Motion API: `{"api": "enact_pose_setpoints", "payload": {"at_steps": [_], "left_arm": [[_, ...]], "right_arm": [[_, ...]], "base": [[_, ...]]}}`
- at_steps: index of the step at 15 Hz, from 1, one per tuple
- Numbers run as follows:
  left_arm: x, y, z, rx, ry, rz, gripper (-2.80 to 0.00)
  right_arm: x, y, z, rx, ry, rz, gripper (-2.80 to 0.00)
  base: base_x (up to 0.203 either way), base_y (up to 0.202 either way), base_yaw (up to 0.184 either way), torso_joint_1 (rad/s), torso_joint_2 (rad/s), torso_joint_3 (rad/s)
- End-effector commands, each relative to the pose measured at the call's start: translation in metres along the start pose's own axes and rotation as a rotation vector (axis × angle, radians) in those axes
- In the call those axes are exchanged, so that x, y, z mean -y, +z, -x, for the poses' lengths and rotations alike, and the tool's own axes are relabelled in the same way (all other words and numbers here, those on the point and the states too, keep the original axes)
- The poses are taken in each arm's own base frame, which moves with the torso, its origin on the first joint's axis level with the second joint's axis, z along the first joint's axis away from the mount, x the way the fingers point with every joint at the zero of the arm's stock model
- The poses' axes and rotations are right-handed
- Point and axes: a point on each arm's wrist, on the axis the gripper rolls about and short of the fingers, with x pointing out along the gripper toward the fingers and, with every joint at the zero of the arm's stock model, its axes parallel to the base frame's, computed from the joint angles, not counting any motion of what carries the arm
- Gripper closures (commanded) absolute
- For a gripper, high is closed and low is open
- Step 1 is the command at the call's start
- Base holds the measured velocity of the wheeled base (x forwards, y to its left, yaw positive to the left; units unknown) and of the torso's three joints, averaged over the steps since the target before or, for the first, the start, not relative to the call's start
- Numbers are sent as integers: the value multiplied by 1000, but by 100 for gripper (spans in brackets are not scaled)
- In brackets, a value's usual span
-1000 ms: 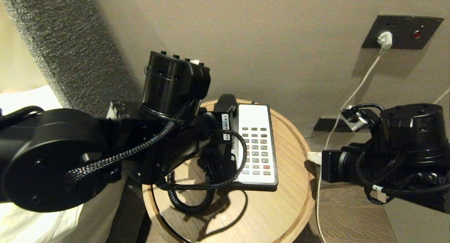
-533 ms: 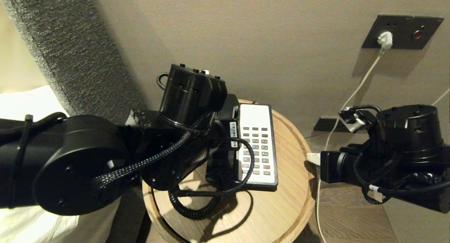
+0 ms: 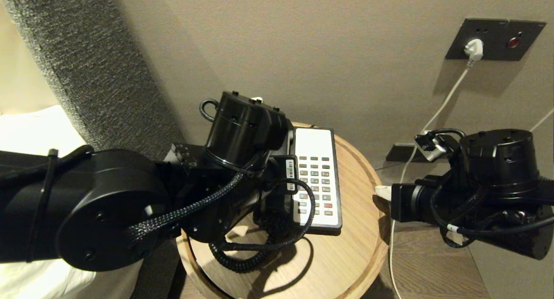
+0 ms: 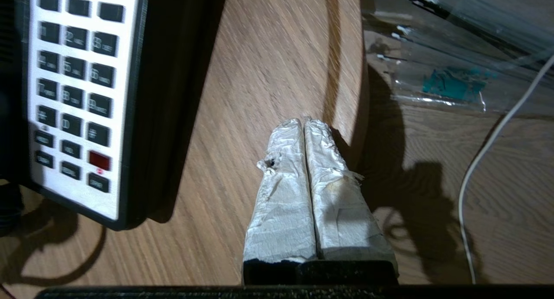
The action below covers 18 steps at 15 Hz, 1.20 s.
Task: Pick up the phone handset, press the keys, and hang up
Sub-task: Put the handset back
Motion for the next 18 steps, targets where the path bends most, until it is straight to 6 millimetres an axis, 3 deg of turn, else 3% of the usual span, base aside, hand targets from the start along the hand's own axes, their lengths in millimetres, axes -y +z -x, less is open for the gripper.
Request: {"api": "enact_pose_setpoints", "payload": {"at_steps": [1,6,11,13,18], "left_arm": [[0,-1,0,-1,3,2,0],[-2,-11,-6,-21,18,-9,0],[-1,3,3,49,16,23,0],[-4,17,19,96,-8,47,0],[-4,15,18,93,-18,59,0]], "right_arm": [[0,-1,-2,-2,-3,0,0],[1,-1,0,-1,-2,2,0],[2,-7,0,-7,-3,3,0],[4,-11,0,-18,-8,3,0],[4,-11,2,-15,-9,5,0]], "base": [[0,0,0,0,0,0],[0,0,0,0,0,0],[0,0,0,0,0,0],[0,0,0,0,0,0],[0,0,0,0,0,0]]}}
